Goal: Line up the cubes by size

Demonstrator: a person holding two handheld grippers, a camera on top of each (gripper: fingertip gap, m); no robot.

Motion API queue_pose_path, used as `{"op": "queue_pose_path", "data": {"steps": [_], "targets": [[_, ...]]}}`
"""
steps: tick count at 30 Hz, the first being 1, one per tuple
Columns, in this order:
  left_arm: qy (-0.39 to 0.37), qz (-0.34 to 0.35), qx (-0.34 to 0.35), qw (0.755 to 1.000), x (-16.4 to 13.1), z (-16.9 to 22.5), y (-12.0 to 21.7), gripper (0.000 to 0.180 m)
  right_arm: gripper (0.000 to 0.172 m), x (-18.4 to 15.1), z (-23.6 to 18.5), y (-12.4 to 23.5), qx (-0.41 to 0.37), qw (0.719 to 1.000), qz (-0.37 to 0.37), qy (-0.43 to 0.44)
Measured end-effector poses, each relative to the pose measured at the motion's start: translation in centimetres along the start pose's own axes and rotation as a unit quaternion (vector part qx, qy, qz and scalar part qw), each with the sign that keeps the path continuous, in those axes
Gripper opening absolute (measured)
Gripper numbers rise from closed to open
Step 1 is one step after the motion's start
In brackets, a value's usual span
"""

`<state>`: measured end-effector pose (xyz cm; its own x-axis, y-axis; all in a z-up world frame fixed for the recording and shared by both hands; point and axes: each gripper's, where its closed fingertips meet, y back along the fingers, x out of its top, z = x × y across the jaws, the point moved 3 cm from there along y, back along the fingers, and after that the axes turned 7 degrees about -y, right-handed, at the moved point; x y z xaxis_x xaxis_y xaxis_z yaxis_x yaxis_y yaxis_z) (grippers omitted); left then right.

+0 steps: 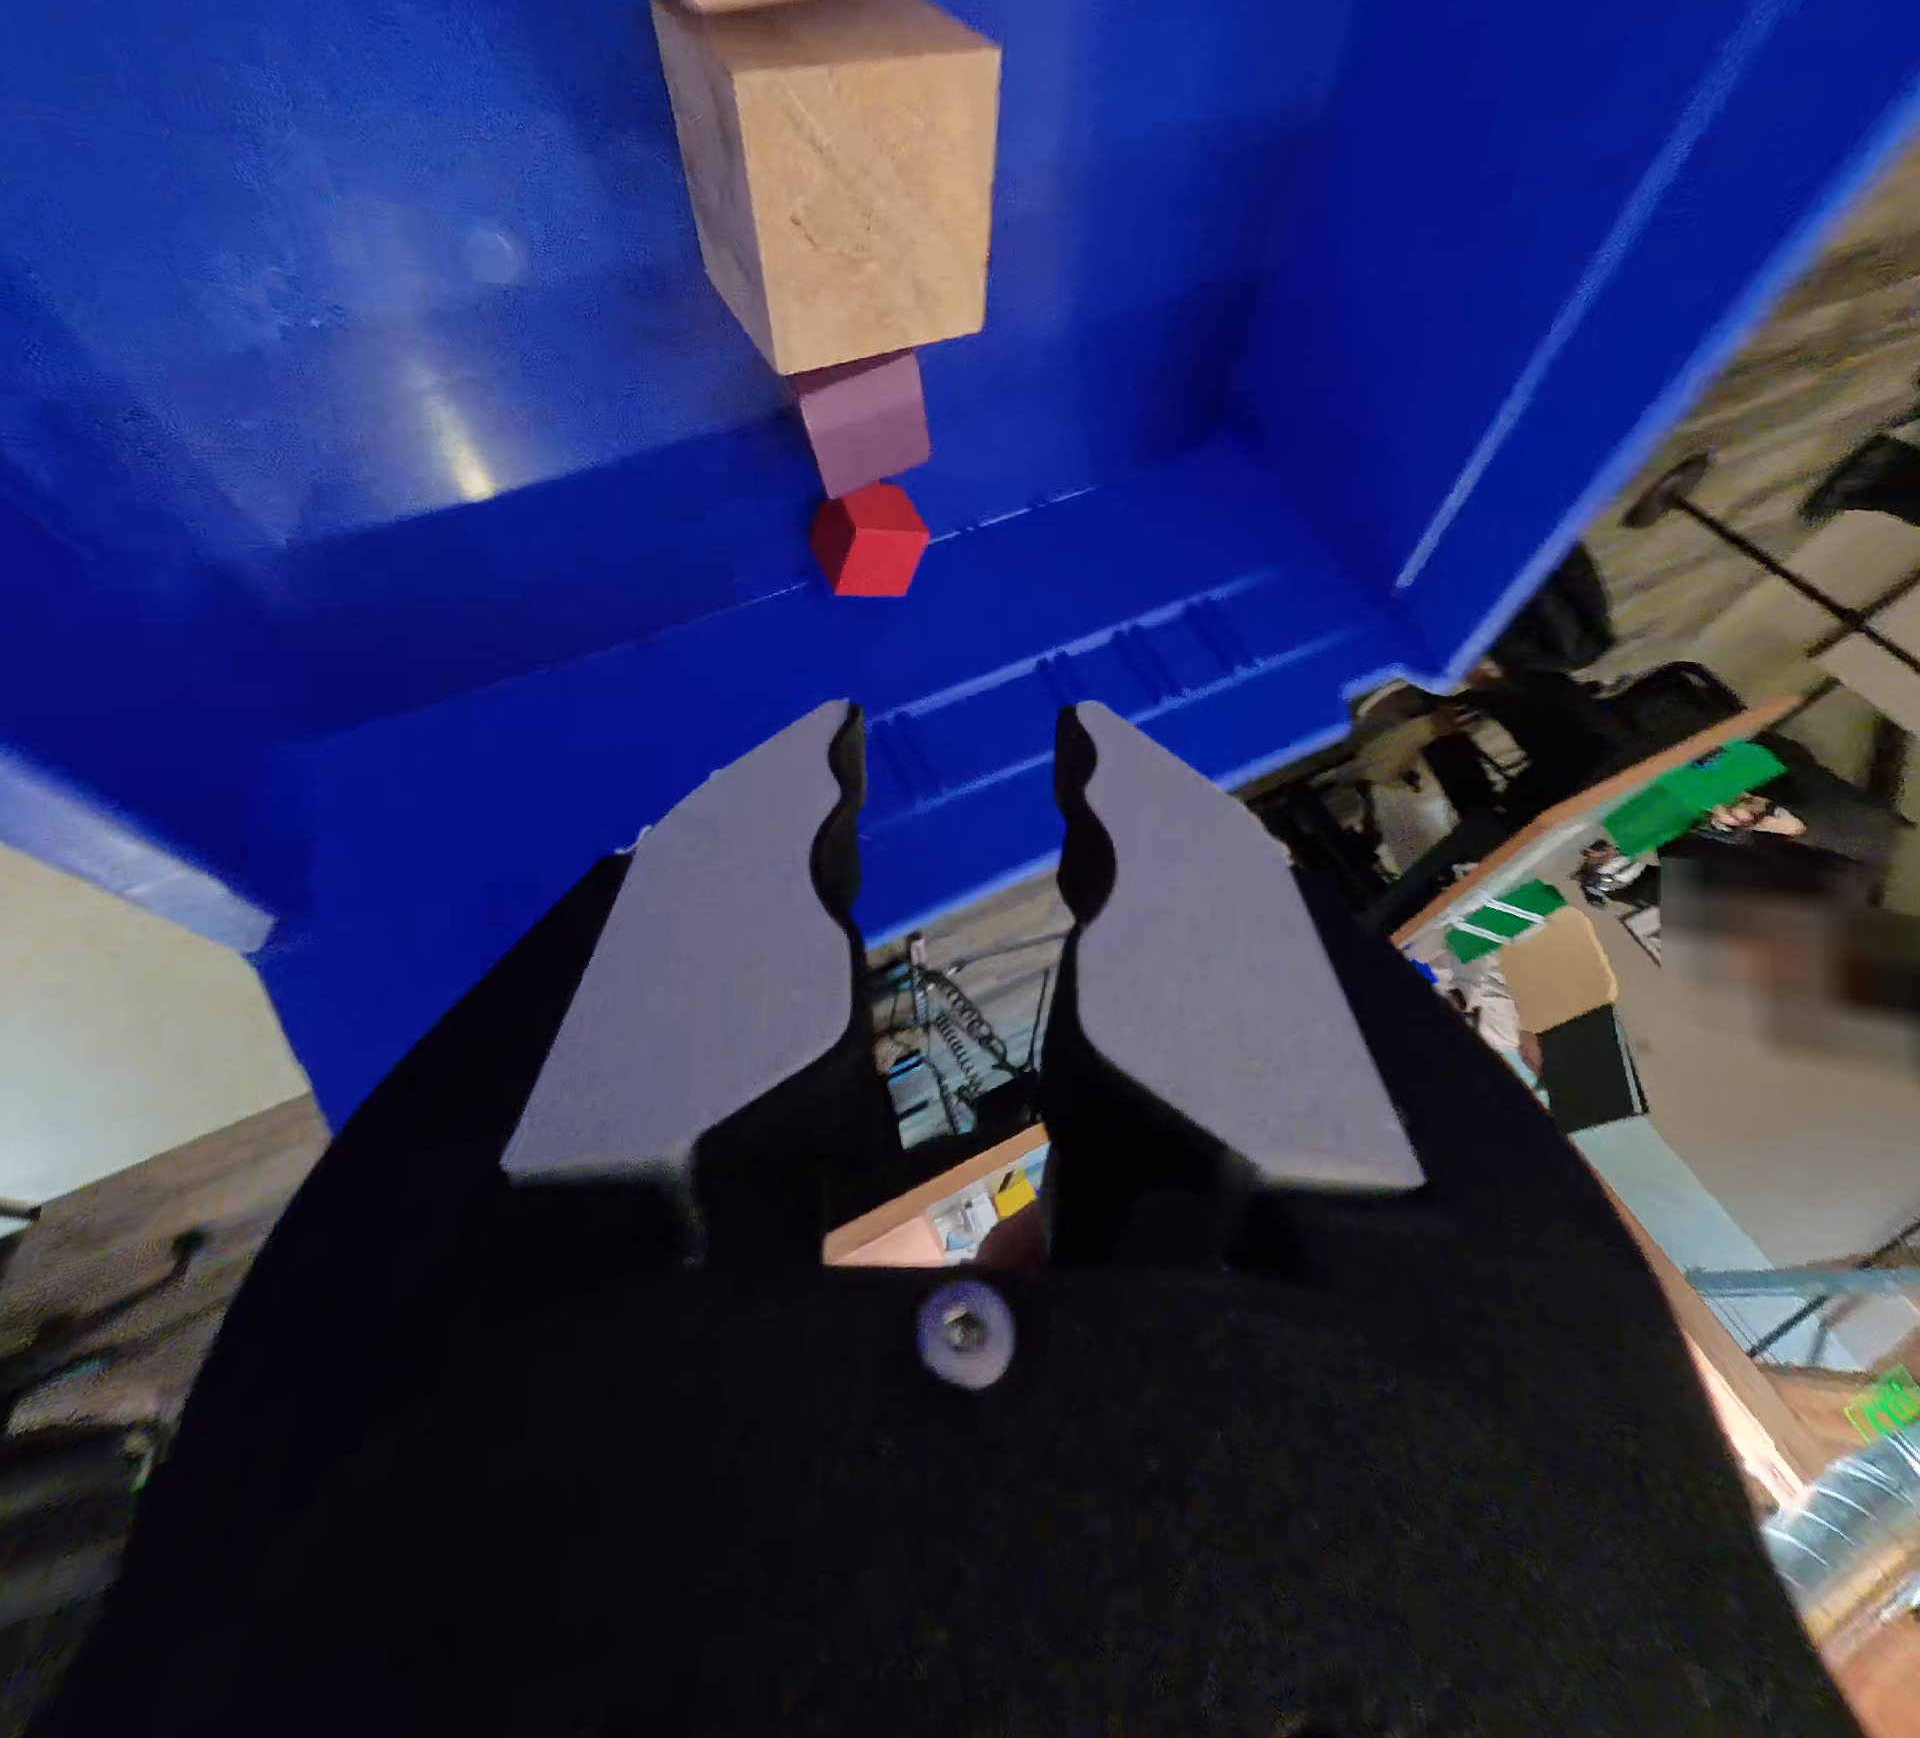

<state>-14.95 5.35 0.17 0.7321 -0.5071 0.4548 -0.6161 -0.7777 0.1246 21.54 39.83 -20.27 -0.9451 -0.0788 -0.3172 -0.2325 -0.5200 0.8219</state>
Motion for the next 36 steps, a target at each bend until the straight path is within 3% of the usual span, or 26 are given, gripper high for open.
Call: {"op": "queue_pose_path", "data": {"steps": [7,12,19,25,28,31,35,36], "targets": [[-0.012,-0.005,0.000,1.000,0.9,0.4,-0.1,0.021,0.033,-0.6,-0.8,1.6,-0.027,0.999,0.021,-0.027],[0.013,-0.020,0.012,1.000,0.4,0.1,0.5,0.028,0.034,-0.5,-1.3,4.3,-0.073,0.987,0.092,-0.111],[0.107,-0.099,0.039,0.989,-3.3,1.3,0.2,0.041,0.034,1.1,-4.9,11.0,-0.142,0.921,0.271,-0.241],[0.166,-0.221,0.093,0.956,-9.5,5.0,-0.4,0.064,0.033,7.1,-10.3,17.6,-0.149,0.850,0.431,-0.264],[0.229,-0.217,0.123,0.941,-11.7,7.5,-1.1,0.071,0.033,10.5,-12.1,19.4,-0.142,0.813,0.487,-0.286],[0.284,-0.212,0.156,0.922,-13.5,9.9,-1.5,0.070,0.028,13.7,-13.1,19.8,-0.150,0.780,0.534,-0.290],[0.305,-0.238,0.205,0.899,-15.7,12.5,-1.9,0.069,0.030,18.4,-14.3,18.4,-0.094,0.733,0.581,-0.340],[0.302,-0.238,0.211,0.899,-16.1,13.1,-2.1,0.068,0.034,19.7,-14.8,18.0,-0.085,0.733,0.582,-0.341]]}}
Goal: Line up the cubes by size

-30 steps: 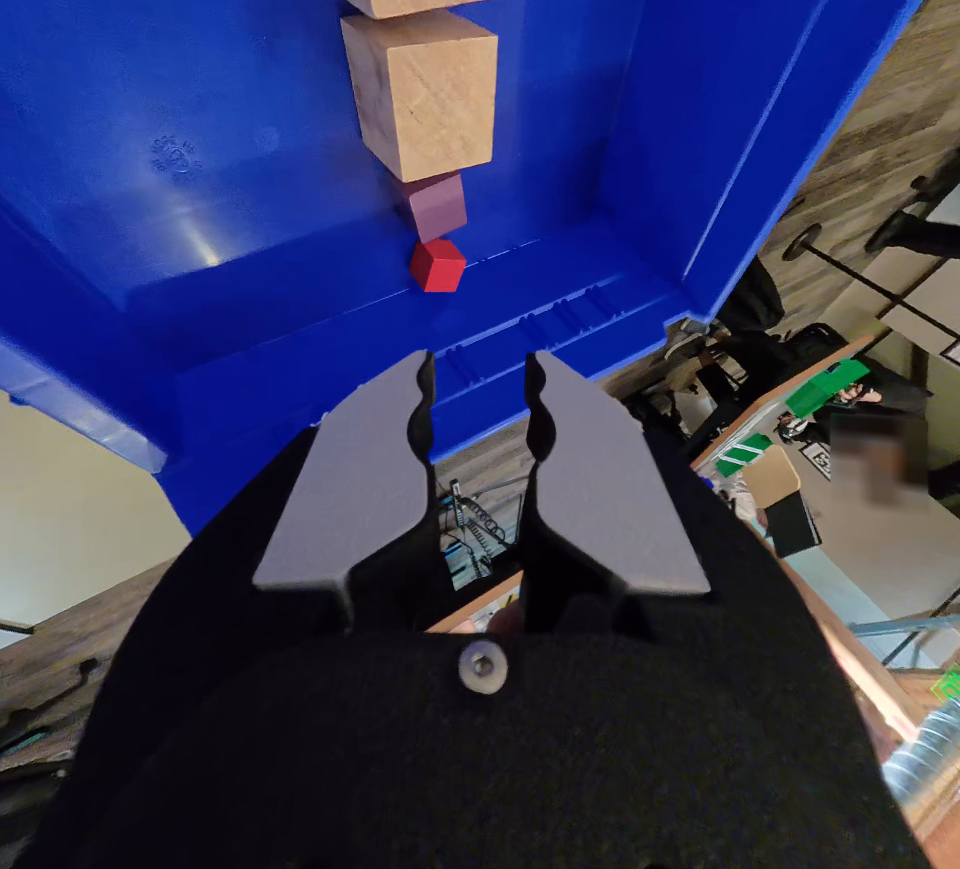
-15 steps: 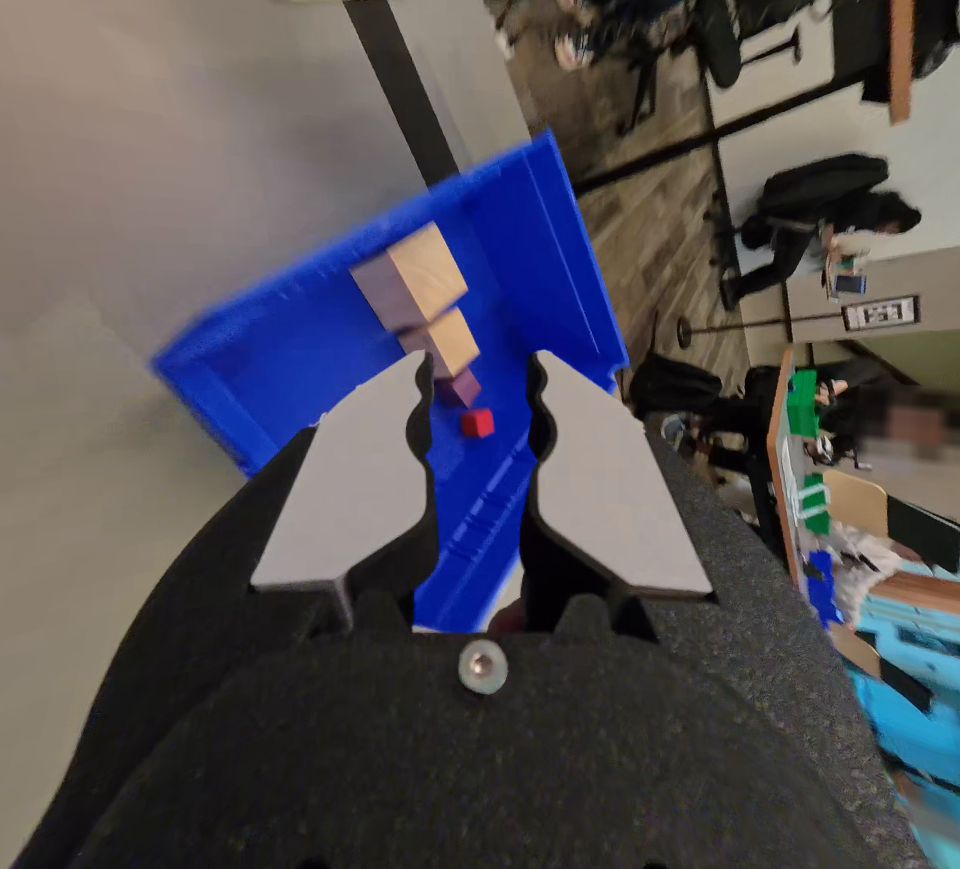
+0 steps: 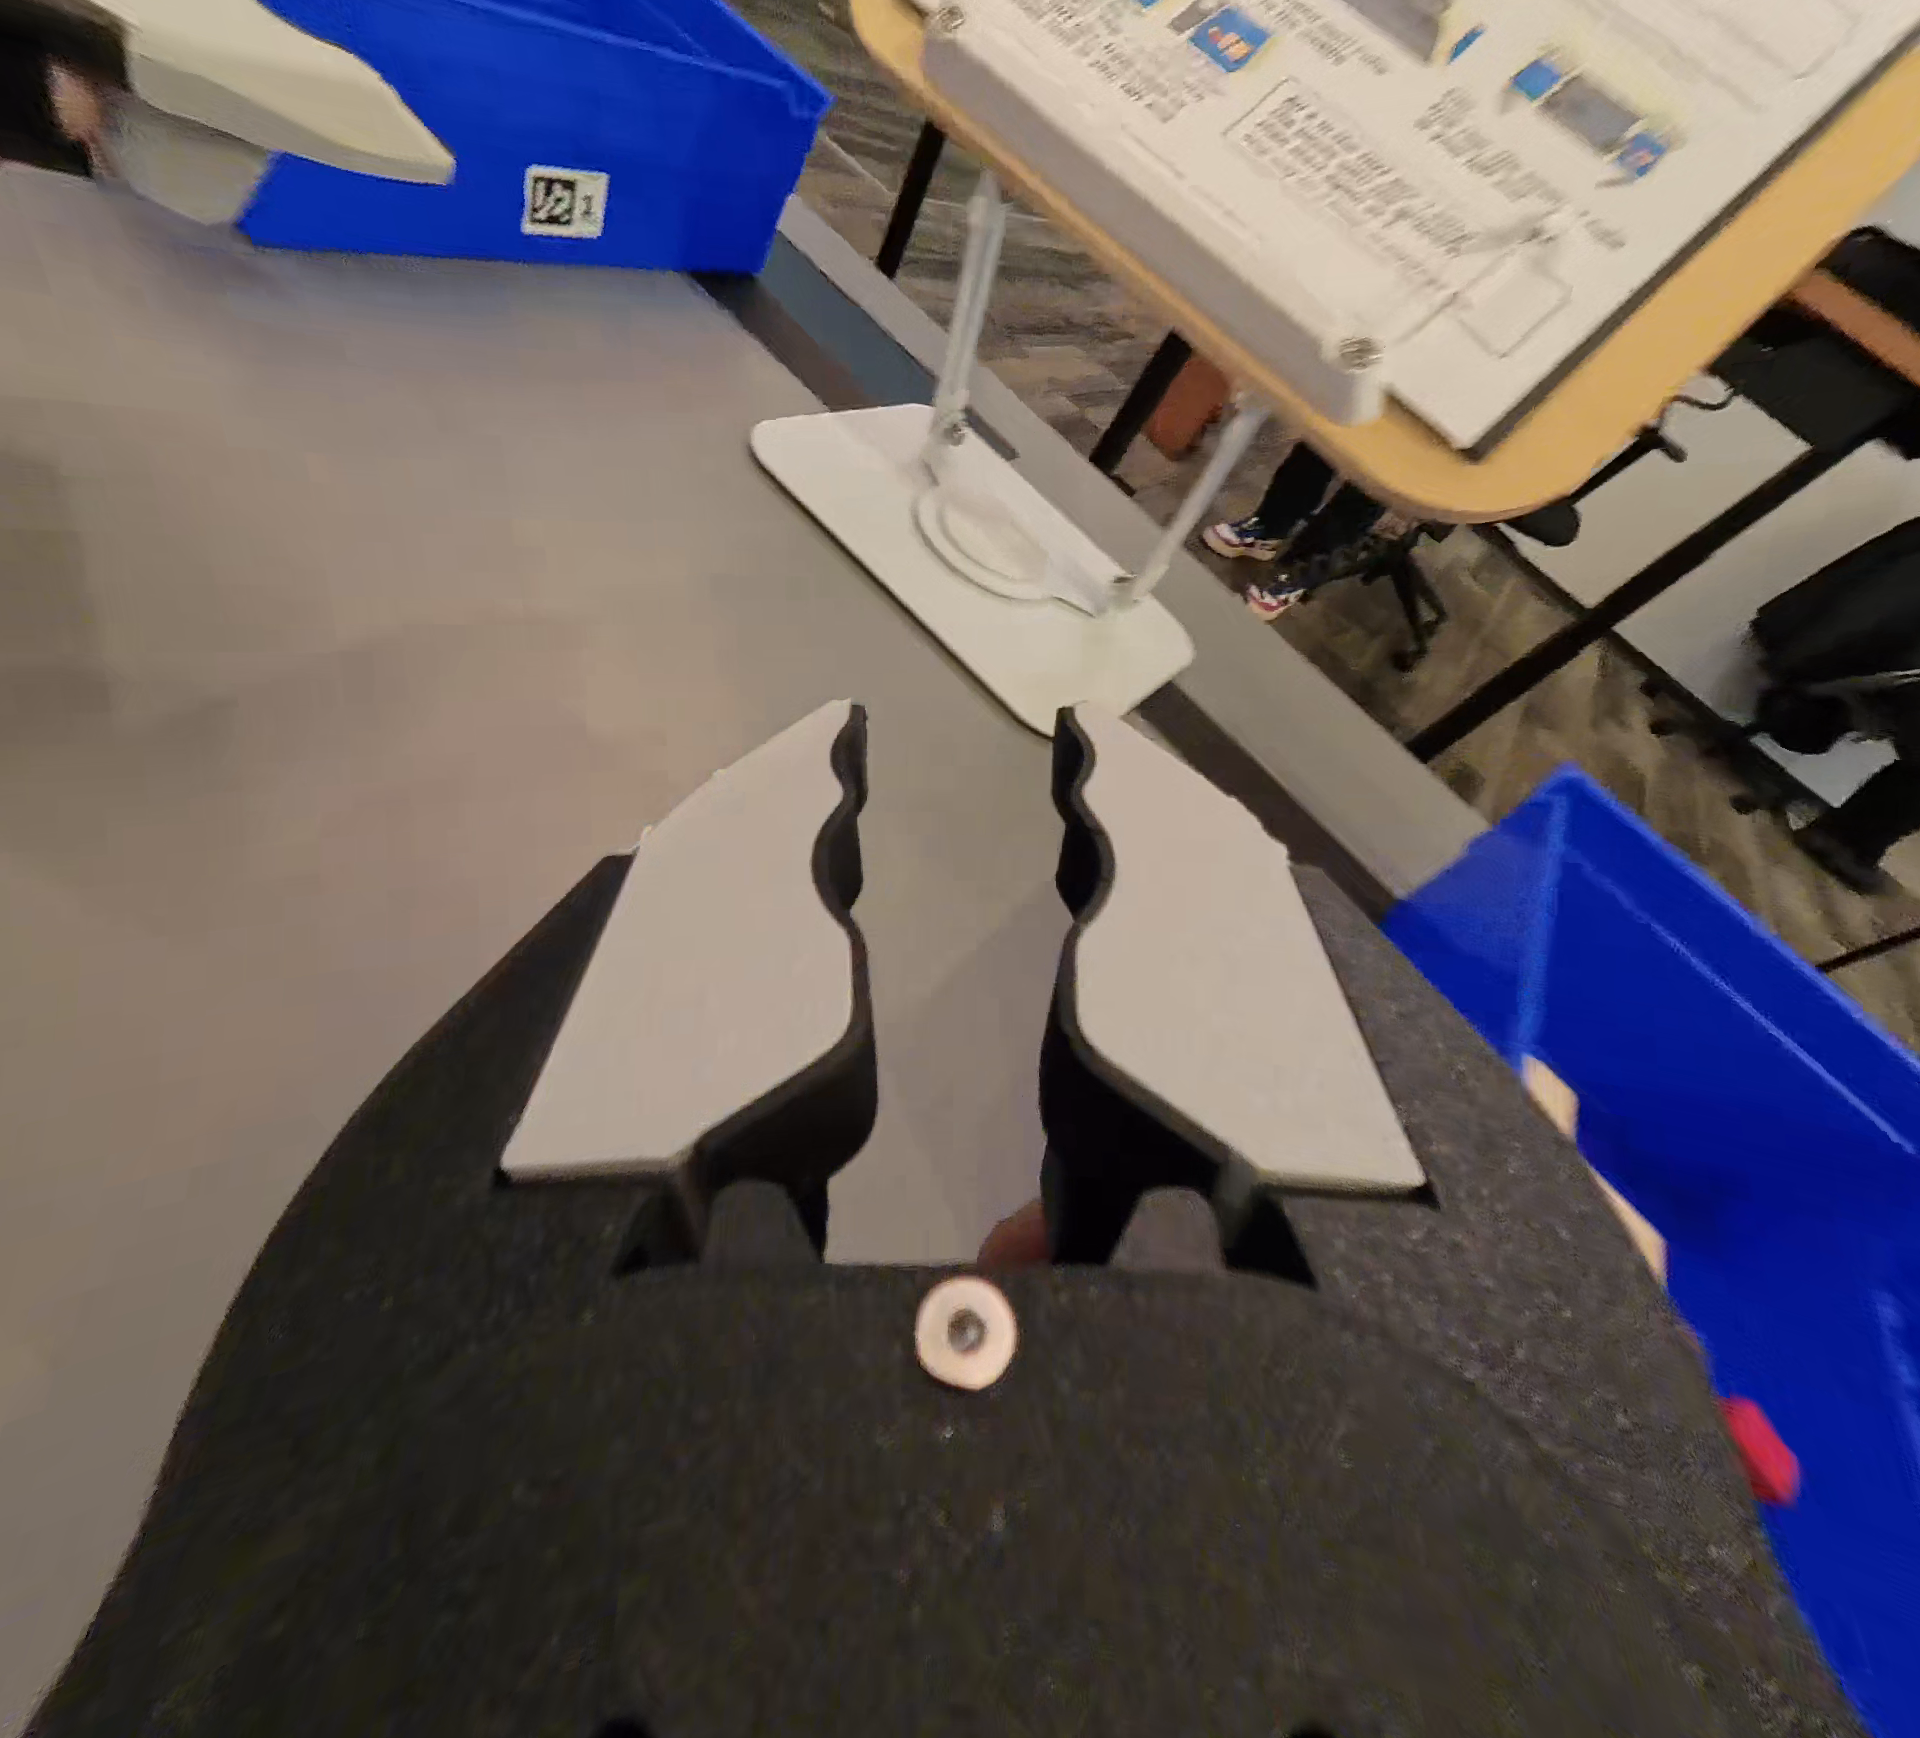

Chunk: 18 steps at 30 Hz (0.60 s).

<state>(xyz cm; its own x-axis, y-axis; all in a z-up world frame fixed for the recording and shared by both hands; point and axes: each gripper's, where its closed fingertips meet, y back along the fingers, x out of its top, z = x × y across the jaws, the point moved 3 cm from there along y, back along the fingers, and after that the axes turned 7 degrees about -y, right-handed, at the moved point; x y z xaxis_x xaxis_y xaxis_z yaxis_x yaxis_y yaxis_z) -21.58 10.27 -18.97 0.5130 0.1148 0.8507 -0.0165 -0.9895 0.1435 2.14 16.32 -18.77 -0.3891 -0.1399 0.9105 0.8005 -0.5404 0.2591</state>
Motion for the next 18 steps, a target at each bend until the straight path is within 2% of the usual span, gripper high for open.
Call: {"op": "queue_pose_path", "data": {"steps": [2,3,5,7,9,11,18], "targets": [[-0.004,-0.015,-0.020,1.000,-1.1,1.3,-0.8,0.067,0.037,-0.6,-2.0,-1.6,0.001,1.000,0.007,0.026],[-0.012,-0.034,-0.022,0.999,-1.7,1.6,-1.2,0.072,0.038,-0.8,-2.7,-2.3,-0.003,0.999,0.016,0.036],[-0.018,-0.041,-0.025,0.999,-2.5,2.2,-1.7,0.073,0.040,-1.2,-3.6,-3.6,-0.004,0.999,0.030,0.018],[-0.002,-0.052,-0.035,0.998,-3.0,2.7,-2.1,0.083,0.038,-1.8,-3.3,-4.5,-0.035,0.999,0.042,0.001],[-0.003,-0.057,-0.034,0.998,-3.0,2.9,-2.3,0.089,0.038,-3.2,-2.9,-5.1,-0.062,0.997,0.022,0.028],[-0.010,-0.068,-0.030,0.997,-3.2,2.8,-2.4,0.096,0.039,-3.1,-2.5,-4.9,-0.064,0.997,0.027,0.024],[-0.014,-0.055,-0.011,0.998,-3.0,2.2,-2.3,0.092,0.055,-3.4,-1.6,-5.0,-0.074,0.996,0.031,0.027]]}}
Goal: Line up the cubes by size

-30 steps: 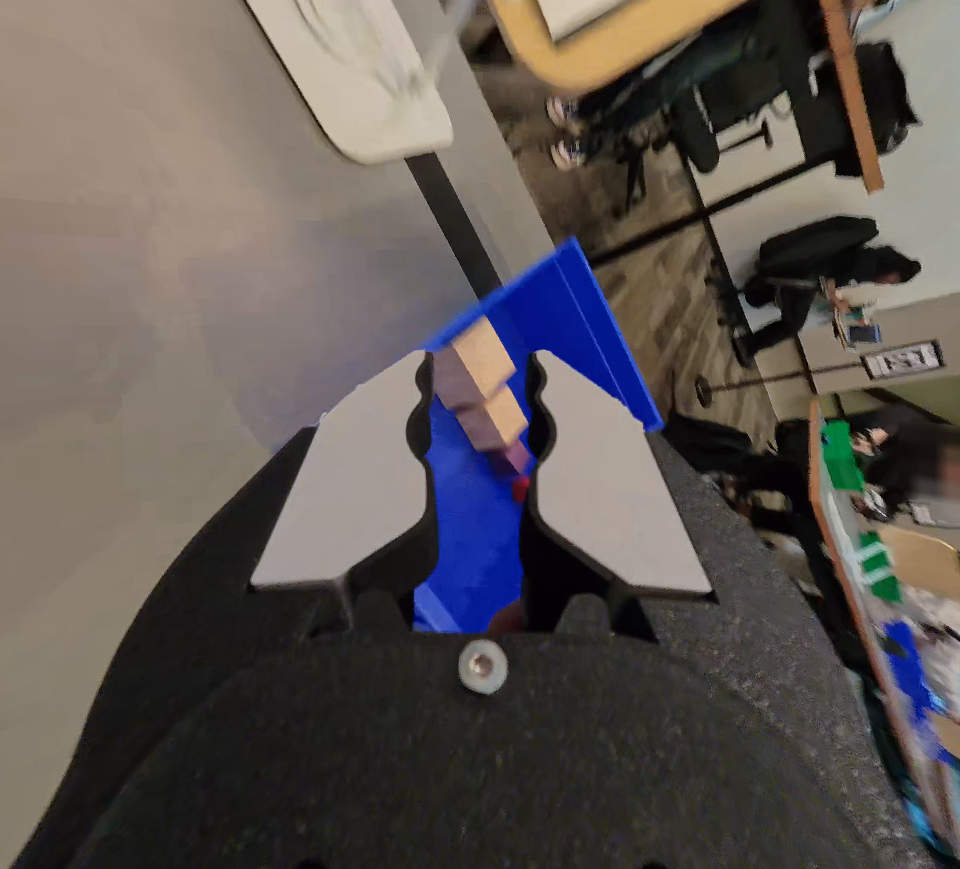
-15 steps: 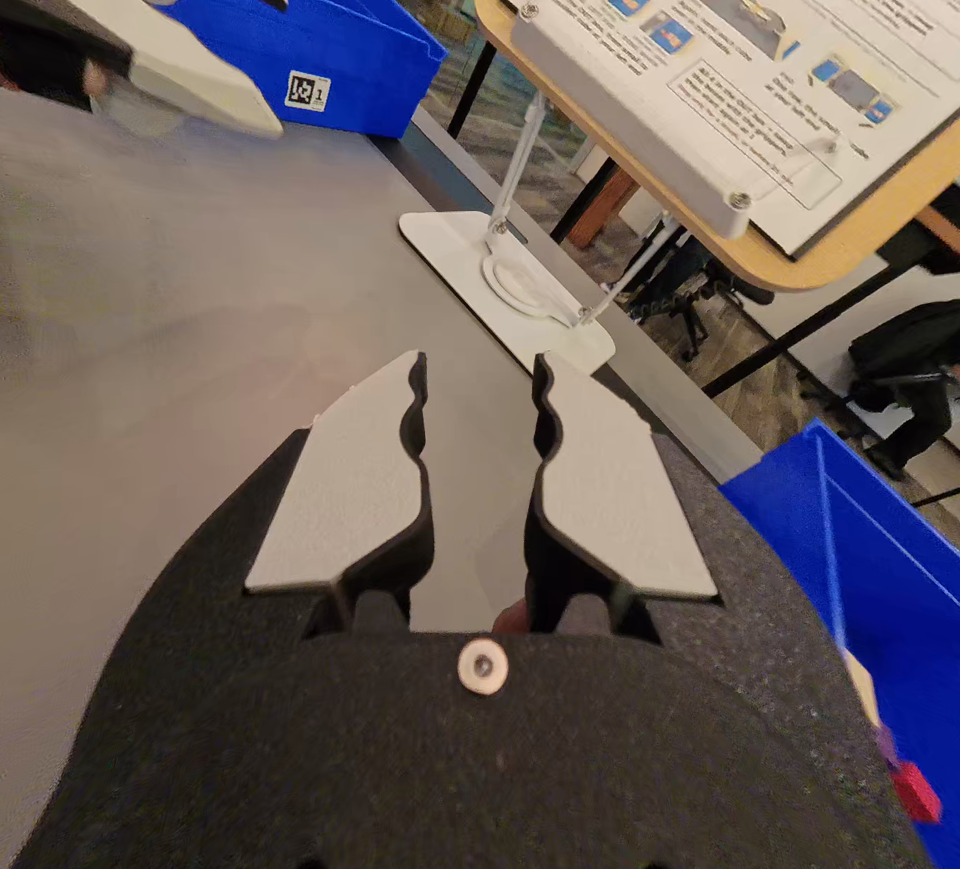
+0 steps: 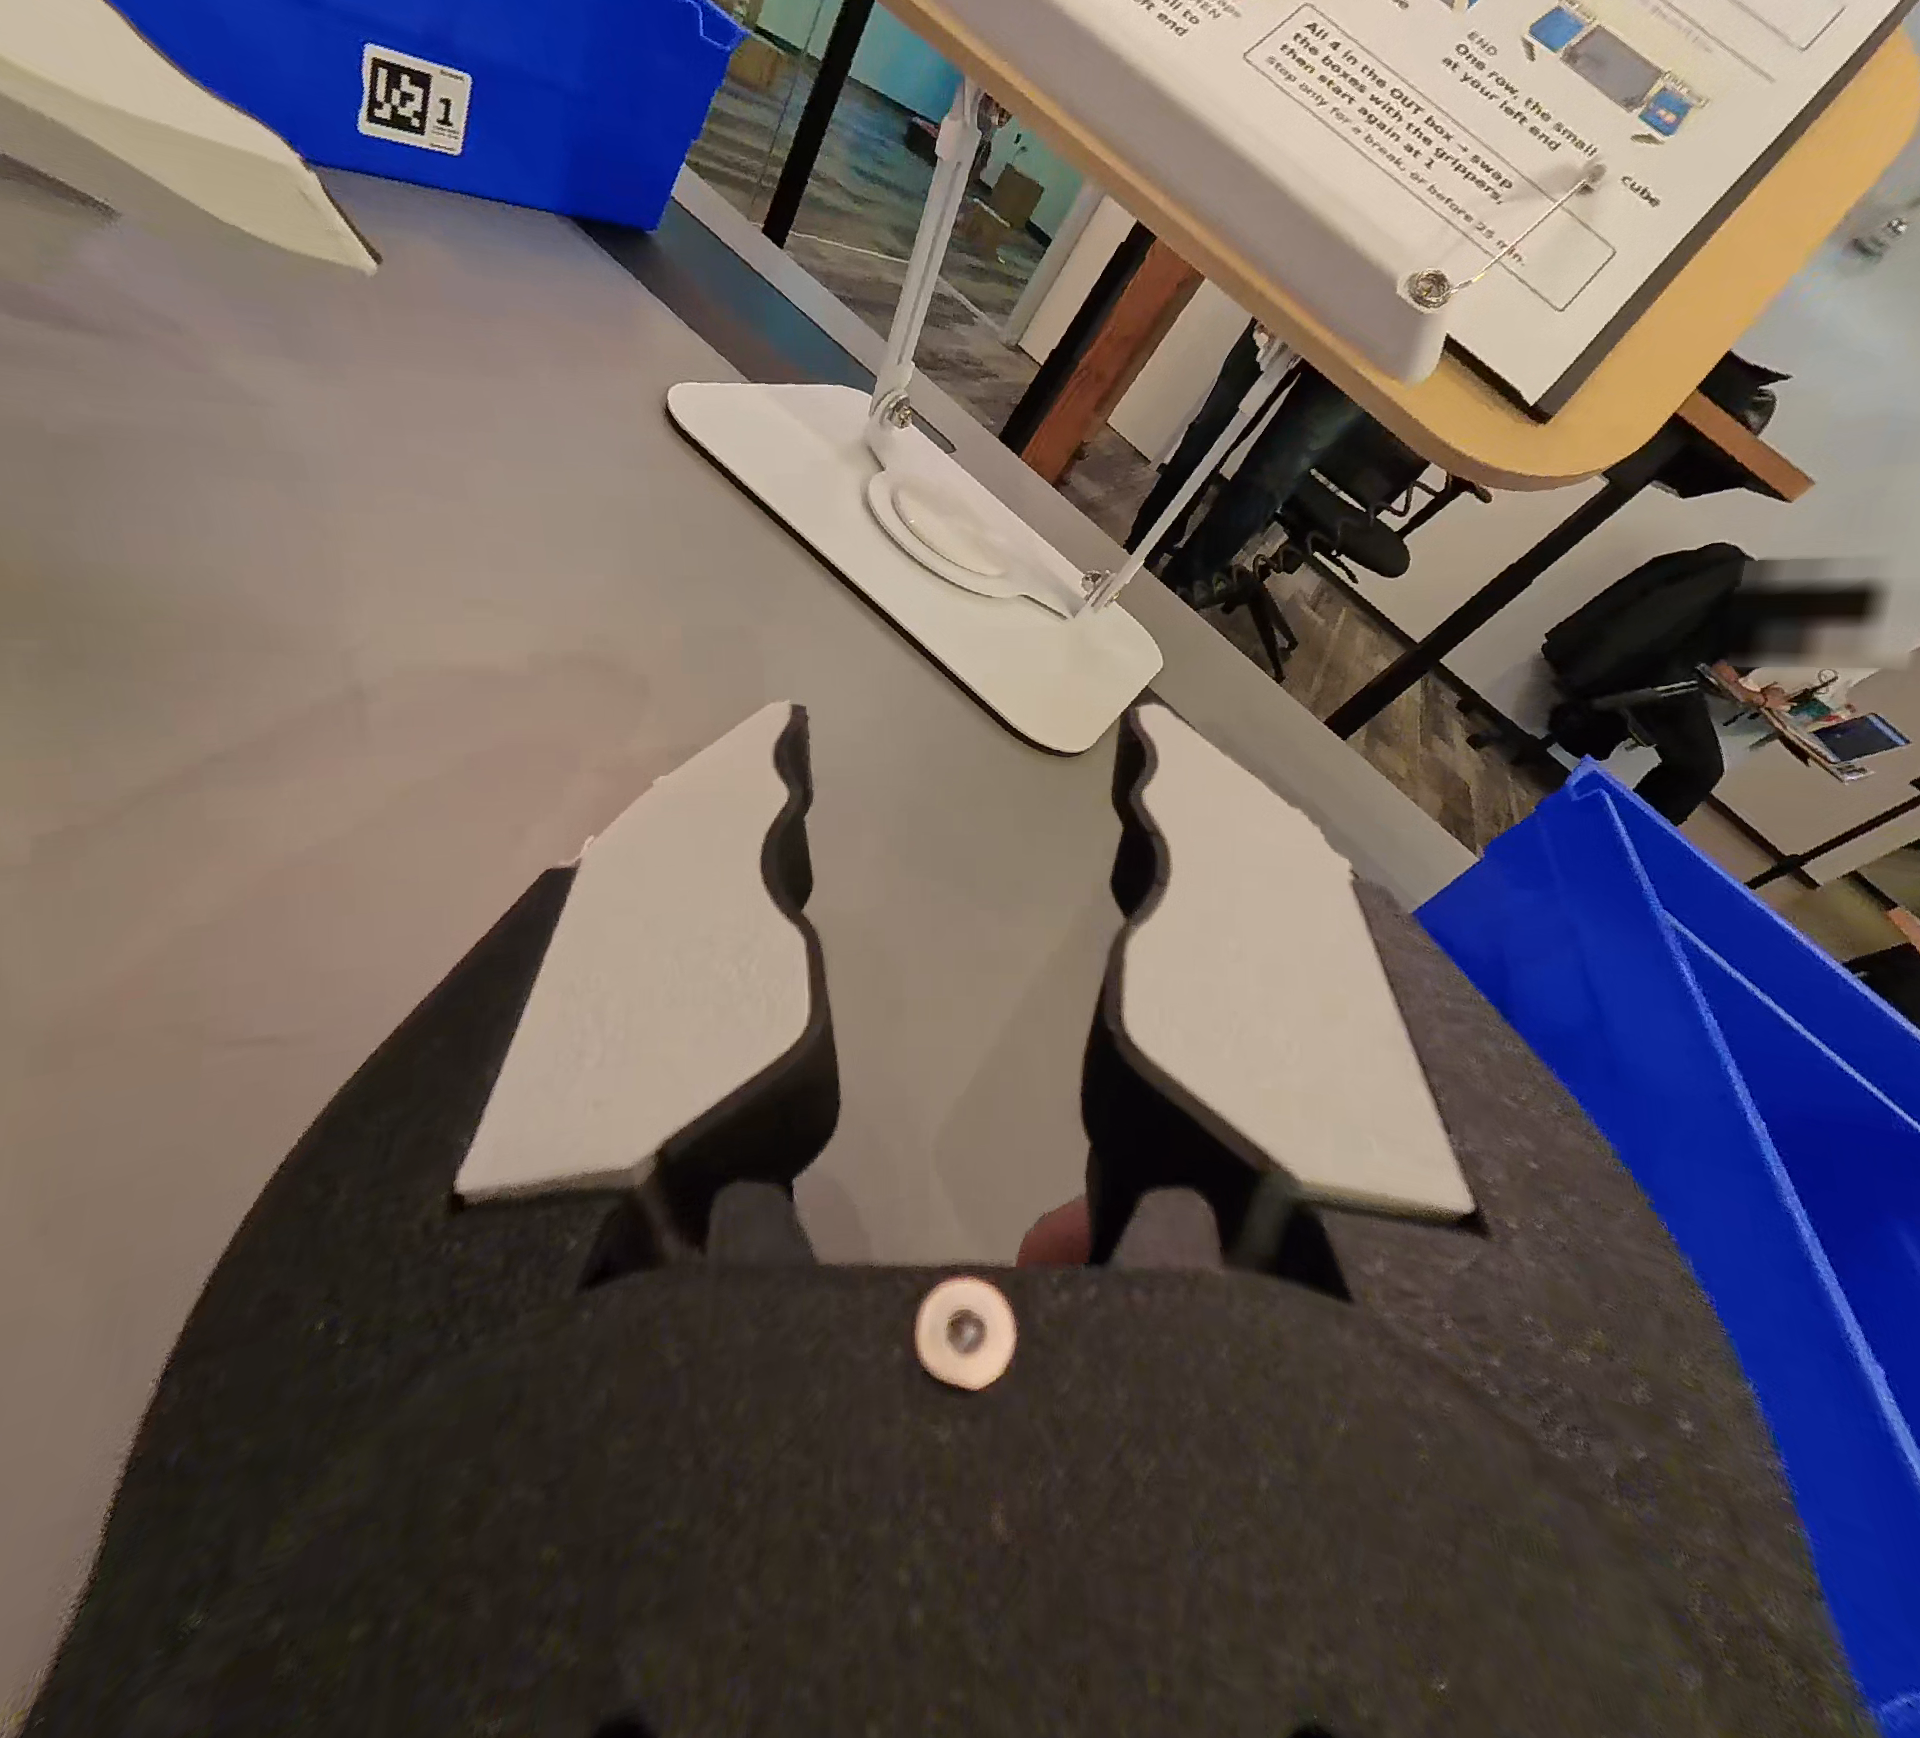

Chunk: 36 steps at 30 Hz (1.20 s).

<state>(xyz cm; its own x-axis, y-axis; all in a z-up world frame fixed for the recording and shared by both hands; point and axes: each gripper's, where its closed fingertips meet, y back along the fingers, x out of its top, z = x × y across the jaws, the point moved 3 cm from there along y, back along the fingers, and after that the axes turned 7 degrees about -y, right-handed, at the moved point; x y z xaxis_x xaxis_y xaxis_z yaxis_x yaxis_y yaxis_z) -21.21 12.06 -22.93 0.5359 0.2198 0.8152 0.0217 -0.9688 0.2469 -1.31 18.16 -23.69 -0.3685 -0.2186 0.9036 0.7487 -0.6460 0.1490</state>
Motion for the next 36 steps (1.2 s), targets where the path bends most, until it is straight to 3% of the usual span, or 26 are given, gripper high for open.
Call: {"op": "queue_pose_path", "data": {"steps": [3,14,21,24,27,29,36], "targets": [[0.006,-0.007,-0.001,1.000,-0.6,-0.2,-0.3,0.094,0.064,-0.2,0.4,-0.1,-0.002,1.000,-0.005,-0.001],[0.013,0.001,-0.031,0.999,-1.0,0.8,-1.1,0.091,0.061,0.0,-0.2,0.1,0.016,1.000,0.011,0.013],[0.008,0.010,-0.007,1.000,-0.8,0.0,-0.6,0.087,0.057,0.9,-0.1,0.8,-0.001,0.999,0.030,0.041],[0.009,0.028,0.031,0.999,-0.5,-1.6,1.3,0.082,0.053,1.8,1.0,2.4,-0.033,0.997,0.053,0.051],[0.030,0.031,0.050,0.998,-0.3,-3.0,3.8,0.095,0.049,2.9,1.8,5.0,-0.041,0.993,0.088,0.070],[0.034,0.026,0.073,0.996,-0.8,-4.1,6.0,0.091,0.044,3.3,2.0,7.0,-0.042,0.990,0.115,0.073],[-0.003,-0.034,0.168,0.985,-5.9,-9.7,12.8,0.084,0.046,0.7,5.8,12.8,-0.102,0.989,0.095,0.056]]}}
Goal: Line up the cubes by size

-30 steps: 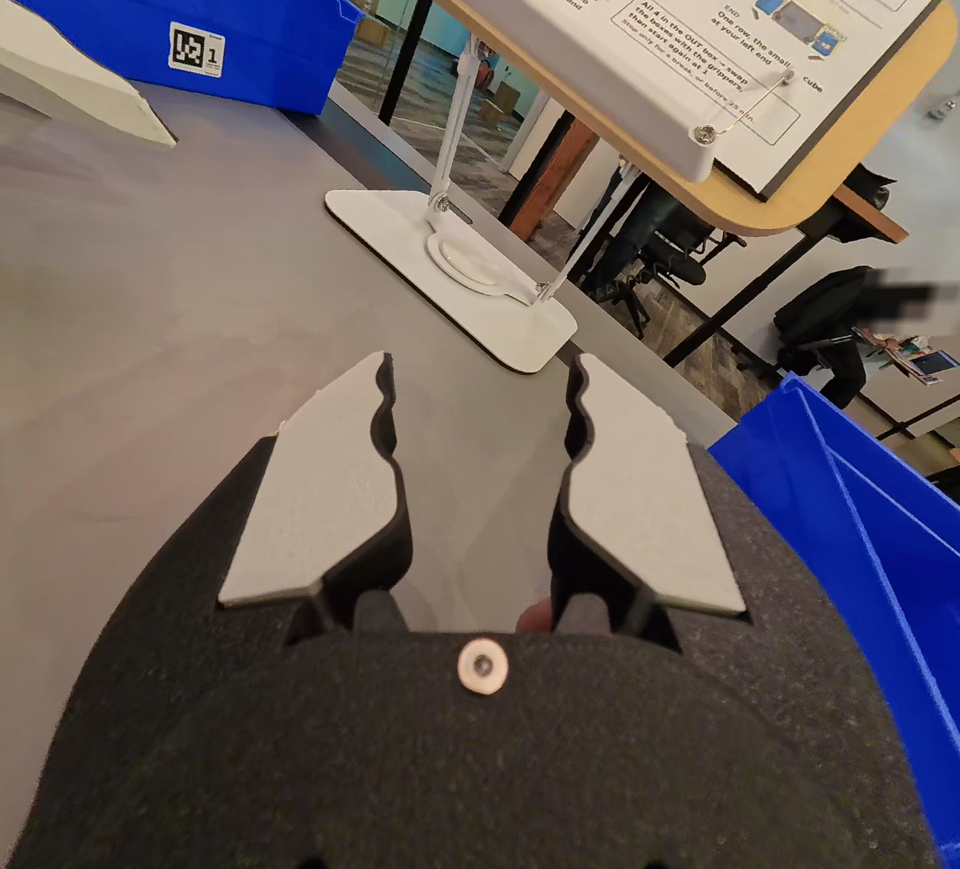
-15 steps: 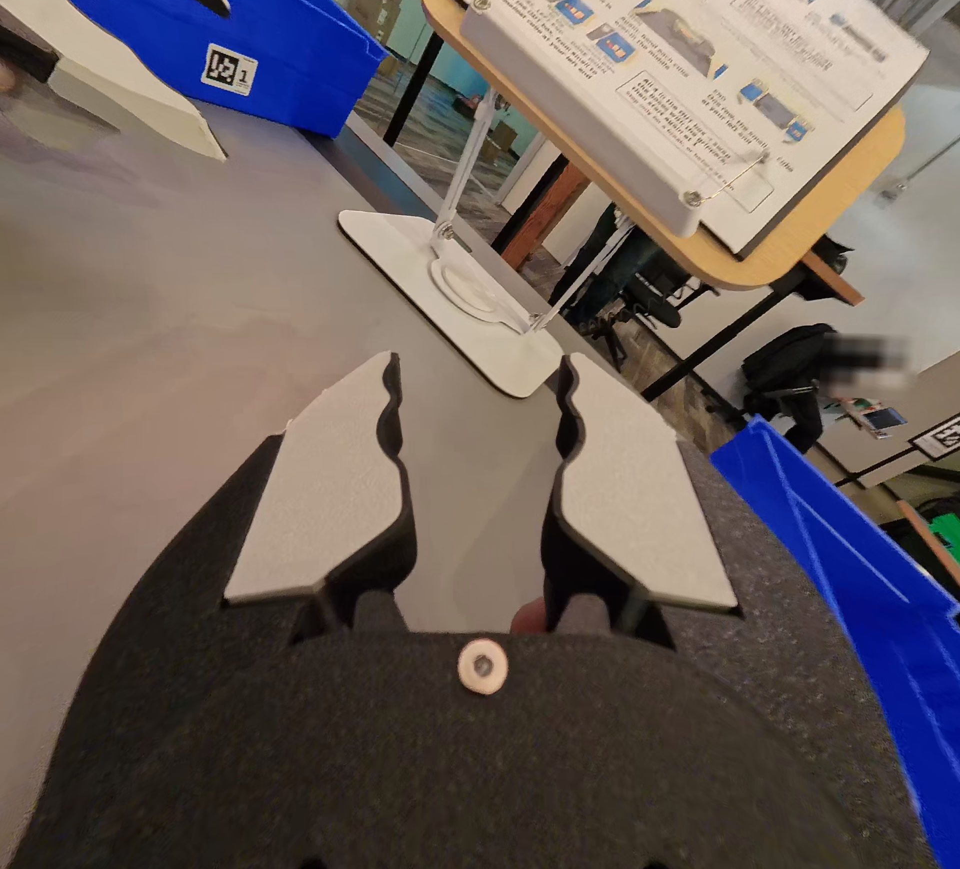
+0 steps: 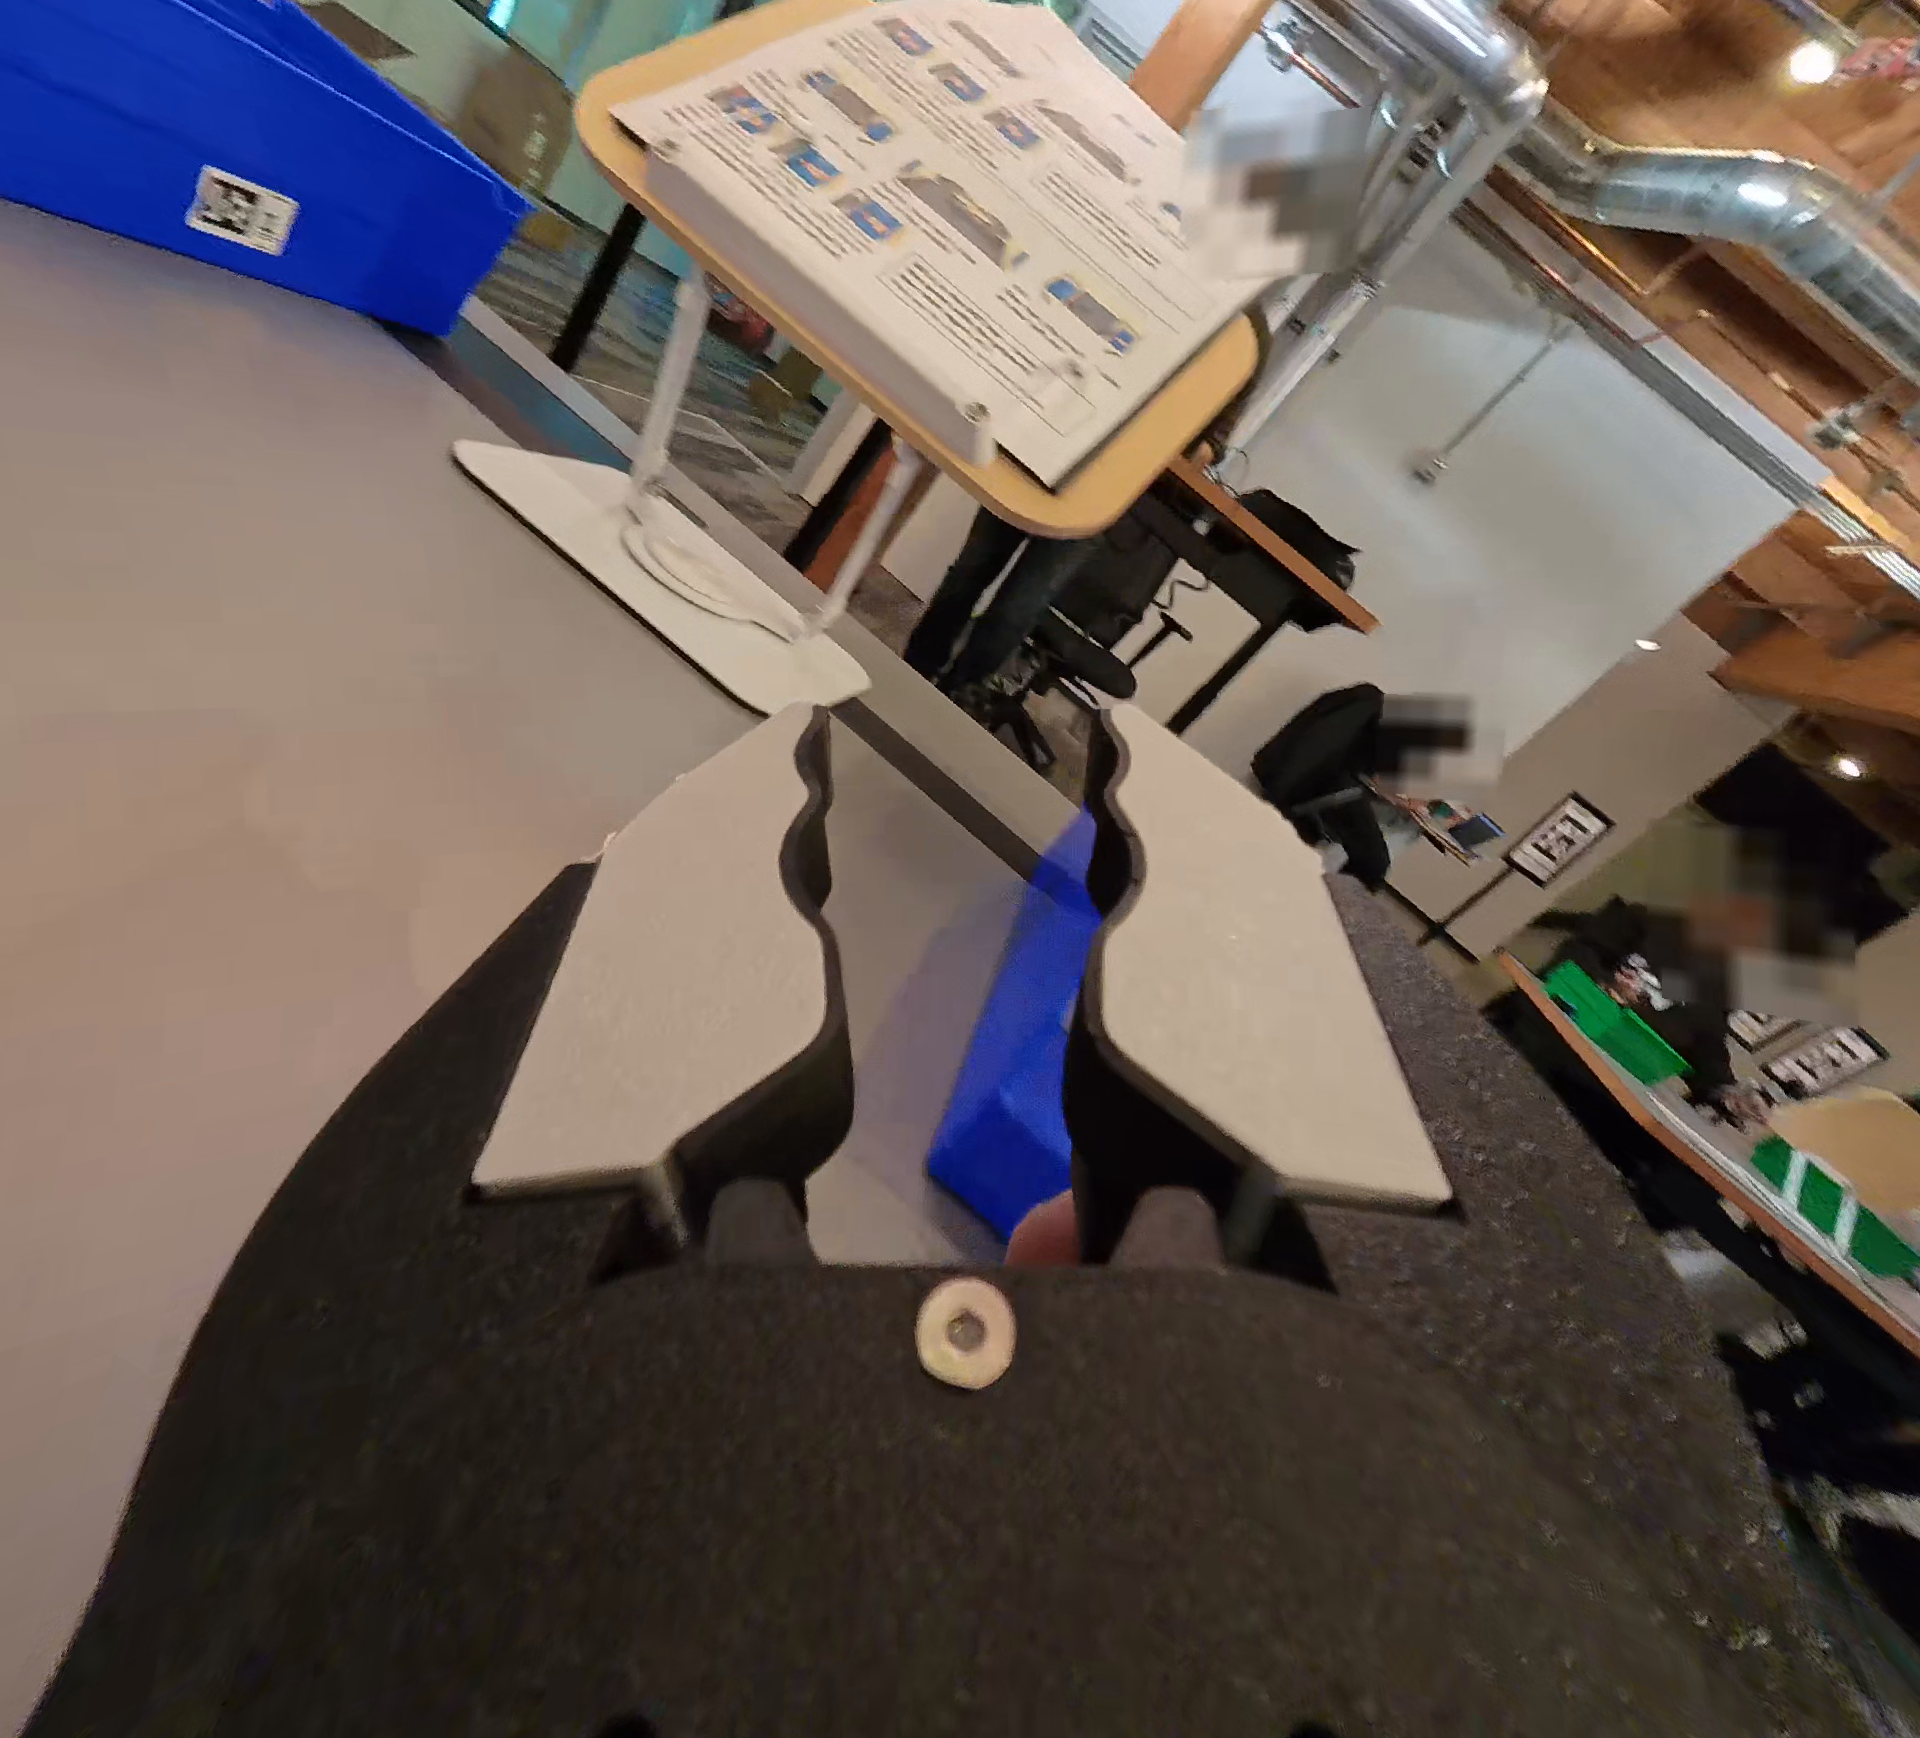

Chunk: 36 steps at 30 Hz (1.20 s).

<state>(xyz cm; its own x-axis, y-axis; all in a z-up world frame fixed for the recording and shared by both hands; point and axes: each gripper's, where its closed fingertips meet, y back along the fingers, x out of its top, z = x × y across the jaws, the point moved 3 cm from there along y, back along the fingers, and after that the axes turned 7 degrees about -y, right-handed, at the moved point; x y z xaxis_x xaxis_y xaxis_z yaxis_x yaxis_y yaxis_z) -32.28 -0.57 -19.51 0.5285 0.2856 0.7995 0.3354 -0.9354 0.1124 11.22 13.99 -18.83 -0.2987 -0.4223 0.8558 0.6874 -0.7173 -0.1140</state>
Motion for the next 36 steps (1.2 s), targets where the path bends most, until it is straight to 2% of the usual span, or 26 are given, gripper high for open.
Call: {"op": "queue_pose_path", "data": {"steps": [2,3,9,11,13,15,20,27,32,36], "targets": [[-0.009,-0.032,0.005,0.999,-1.8,-1.7,-0.2,0.087,0.047,-1.3,1.6,1.2,-0.016,1.000,-0.017,-0.015],[-0.011,-0.042,-0.015,0.999,-2.4,-1.8,-0.5,0.087,0.049,-2.0,2.4,1.6,-0.028,0.999,-0.029,-0.025],[-0.054,-0.099,-0.083,0.990,-5.0,-0.7,-3.5,0.092,0.054,-4.6,5.7,1.9,-0.070,0.992,-0.060,-0.090],[-0.089,-0.112,-0.127,0.982,-5.2,0.0,-4.5,0.087,0.055,-5.1,6.0,1.8,-0.072,0.990,-0.068,-0.104],[-0.123,-0.133,-0.149,0.972,-5.7,0.0,-5.8,0.091,0.055,-5.4,6.1,1.9,-0.069,0.988,-0.071,-0.120],[-0.129,-0.142,-0.195,0.962,-6.2,0.7,-6.6,0.086,0.055,-5.8,6.0,1.8,-0.065,0.987,-0.081,-0.125],[-0.165,-0.181,-0.254,0.936,-7.7,1.8,-7.8,0.076,0.054,-5.8,5.7,1.7,-0.055,0.987,-0.082,-0.125],[-0.211,-0.186,-0.252,0.926,-8.6,1.8,-8.6,0.059,0.054,-6.3,6.2,1.8,-0.065,0.985,-0.091,-0.129],[-0.274,-0.186,-0.246,0.911,-8.6,1.9,-8.3,0.040,0.053,-6.6,7.4,2.2,-0.087,0.982,-0.093,-0.139],[-0.277,-0.188,-0.250,0.908,-8.7,2.0,-8.0,0.039,0.053,-7.0,9.2,2.8,-0.122,0.978,-0.096,-0.141]]}}
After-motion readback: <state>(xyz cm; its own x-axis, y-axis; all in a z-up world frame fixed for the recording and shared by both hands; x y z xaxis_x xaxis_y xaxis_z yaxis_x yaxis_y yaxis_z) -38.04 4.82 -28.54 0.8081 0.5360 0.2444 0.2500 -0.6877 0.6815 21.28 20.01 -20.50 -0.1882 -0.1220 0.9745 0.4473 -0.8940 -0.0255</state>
